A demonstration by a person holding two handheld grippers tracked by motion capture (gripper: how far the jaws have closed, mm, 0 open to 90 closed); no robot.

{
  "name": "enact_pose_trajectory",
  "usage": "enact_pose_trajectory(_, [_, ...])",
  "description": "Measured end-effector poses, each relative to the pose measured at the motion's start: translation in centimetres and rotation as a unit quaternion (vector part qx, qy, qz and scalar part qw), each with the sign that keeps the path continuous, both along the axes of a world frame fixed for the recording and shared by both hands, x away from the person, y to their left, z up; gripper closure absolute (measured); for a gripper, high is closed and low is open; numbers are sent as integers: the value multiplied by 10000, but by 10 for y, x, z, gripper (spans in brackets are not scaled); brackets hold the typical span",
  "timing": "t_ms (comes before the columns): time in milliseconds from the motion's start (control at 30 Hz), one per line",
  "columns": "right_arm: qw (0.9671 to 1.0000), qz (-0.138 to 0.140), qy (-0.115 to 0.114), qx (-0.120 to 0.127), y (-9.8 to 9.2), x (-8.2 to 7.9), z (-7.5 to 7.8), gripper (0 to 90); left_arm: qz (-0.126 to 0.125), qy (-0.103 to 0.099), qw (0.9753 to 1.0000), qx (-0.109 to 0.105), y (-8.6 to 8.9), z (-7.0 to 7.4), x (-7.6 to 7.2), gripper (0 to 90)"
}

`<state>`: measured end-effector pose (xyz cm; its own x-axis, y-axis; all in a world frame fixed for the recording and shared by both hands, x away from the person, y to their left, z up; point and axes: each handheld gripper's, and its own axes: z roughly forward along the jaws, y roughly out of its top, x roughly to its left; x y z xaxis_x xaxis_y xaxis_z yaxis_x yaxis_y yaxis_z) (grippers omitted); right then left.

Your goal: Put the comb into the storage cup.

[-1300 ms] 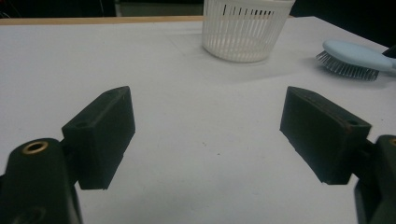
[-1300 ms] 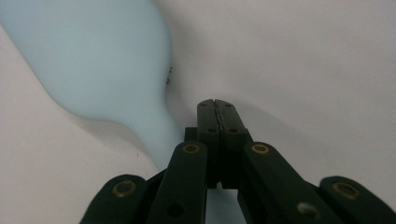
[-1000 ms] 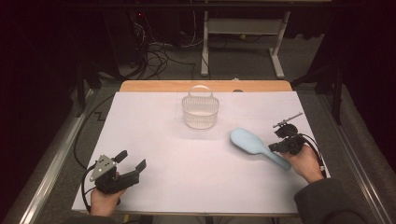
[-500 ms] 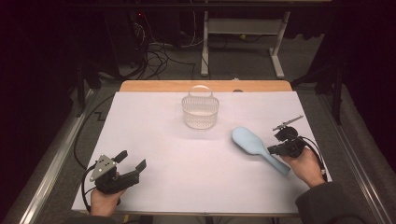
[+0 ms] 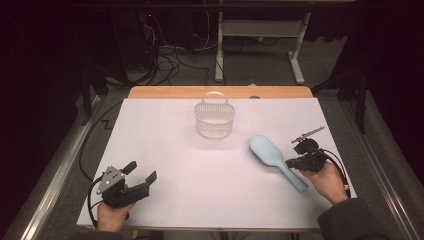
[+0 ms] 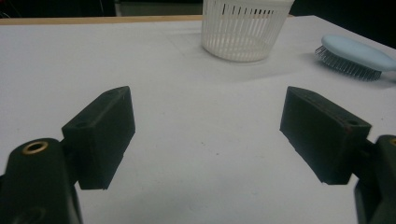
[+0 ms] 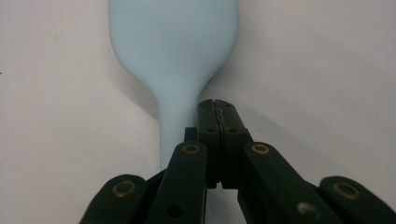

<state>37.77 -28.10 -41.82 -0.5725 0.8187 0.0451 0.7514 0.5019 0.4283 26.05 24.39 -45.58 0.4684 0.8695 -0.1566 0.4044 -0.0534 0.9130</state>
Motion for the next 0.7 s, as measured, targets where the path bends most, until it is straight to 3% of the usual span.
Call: enact_pose_trajectory(700, [9999,88,-49,-6,5,-9,-1,884,-7,2,10000,-6,0,0,0,171])
